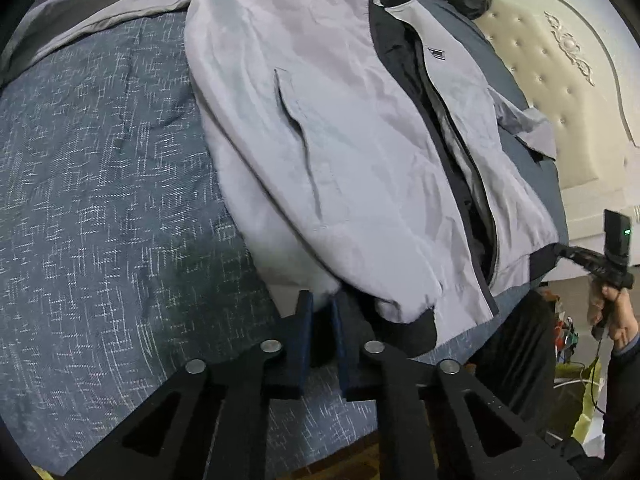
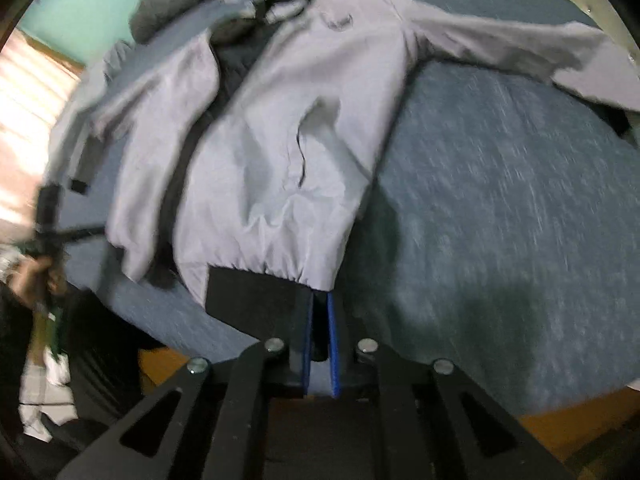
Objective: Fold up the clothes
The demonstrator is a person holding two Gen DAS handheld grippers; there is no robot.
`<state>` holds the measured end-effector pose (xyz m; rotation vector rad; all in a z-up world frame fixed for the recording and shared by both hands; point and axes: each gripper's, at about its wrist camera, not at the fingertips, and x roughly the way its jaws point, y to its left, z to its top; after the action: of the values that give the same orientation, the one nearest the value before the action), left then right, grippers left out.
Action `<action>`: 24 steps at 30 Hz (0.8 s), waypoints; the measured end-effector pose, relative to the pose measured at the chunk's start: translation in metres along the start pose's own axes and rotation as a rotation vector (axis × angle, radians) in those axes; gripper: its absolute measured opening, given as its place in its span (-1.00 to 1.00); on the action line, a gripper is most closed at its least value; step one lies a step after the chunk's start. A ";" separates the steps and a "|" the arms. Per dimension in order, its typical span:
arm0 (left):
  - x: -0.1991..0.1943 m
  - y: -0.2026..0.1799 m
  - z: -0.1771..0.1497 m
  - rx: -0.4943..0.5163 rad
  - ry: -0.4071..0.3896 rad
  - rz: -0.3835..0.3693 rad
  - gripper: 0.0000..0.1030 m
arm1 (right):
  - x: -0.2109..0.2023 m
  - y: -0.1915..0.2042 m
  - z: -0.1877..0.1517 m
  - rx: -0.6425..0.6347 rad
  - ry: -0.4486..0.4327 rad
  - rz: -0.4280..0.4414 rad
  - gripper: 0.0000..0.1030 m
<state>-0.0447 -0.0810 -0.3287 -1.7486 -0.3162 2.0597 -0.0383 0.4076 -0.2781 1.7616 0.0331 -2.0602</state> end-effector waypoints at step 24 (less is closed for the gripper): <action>0.027 0.023 -0.001 -0.078 0.052 -0.049 -0.28 | 0.036 -0.014 0.036 0.115 0.040 0.071 -0.29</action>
<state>-0.0509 -0.0893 -0.3622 -1.8181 -0.4242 1.9894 -0.0801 0.3994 -0.3085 1.8442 -0.1362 -2.0125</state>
